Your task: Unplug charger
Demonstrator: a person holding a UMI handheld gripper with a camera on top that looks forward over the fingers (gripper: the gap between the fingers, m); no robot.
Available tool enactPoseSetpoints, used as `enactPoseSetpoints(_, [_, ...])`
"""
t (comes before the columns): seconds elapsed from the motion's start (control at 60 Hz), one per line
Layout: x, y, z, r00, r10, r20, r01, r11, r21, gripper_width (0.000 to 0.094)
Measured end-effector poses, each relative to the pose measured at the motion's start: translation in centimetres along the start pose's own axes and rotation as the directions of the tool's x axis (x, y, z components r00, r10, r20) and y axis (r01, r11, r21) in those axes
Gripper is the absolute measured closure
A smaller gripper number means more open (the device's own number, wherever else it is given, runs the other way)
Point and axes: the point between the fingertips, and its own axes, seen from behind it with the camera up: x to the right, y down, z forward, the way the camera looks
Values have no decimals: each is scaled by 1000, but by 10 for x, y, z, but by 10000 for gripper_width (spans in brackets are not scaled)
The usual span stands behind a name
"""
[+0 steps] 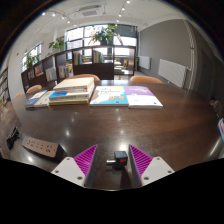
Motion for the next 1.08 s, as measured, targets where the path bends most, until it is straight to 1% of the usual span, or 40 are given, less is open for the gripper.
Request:
enactPoseSetpoints(0.033, [-2,-9,-6,1000,0,1,0,1000,12,337])
enactPoseSetpoints(0.067, [-4,-22,-19,1000,-5,-1,5,999,41,317])
enactPoseSetpoints(0.183, [-14,-71,-83,999,-23,-24,26,990,137,202])
enactPoseSetpoints(0.233, [-21,-89,-113,999,-24,-28,29,983,182,187])
enactPoseSetpoints(0.333, [-40,-115,-180,1000,-16,-13,18,968,249,191])
enactPoseSetpoints(0.4, [-54,-117,-216,1000,-11,6,9,962,274,190])
enactPoseSetpoints(0.483, [-69,-109,-255,1000,-6,27,-3,957,292,181])
enactPoseSetpoints(0.5, [-76,-102,-261,1000,-2,25,-6,955,297,185])
enactPoseSetpoints(0.55, [-78,-94,-278,1000,7,24,-14,956,292,187])
enactPoseSetpoints(0.633, [-86,-65,-296,1000,18,14,-22,962,273,187])
enactPoseSetpoints(0.717, [-91,-46,-313,1000,2,6,-3,970,244,192])
enactPoseSetpoints(0.75, [-97,-31,-313,1000,-9,5,8,973,231,188])
enactPoseSetpoints(0.933, [-122,9,-331,999,-37,36,30,983,179,187])
enactPoseSetpoints(1.083, [-132,24,-335,998,-50,44,43,987,157,187])
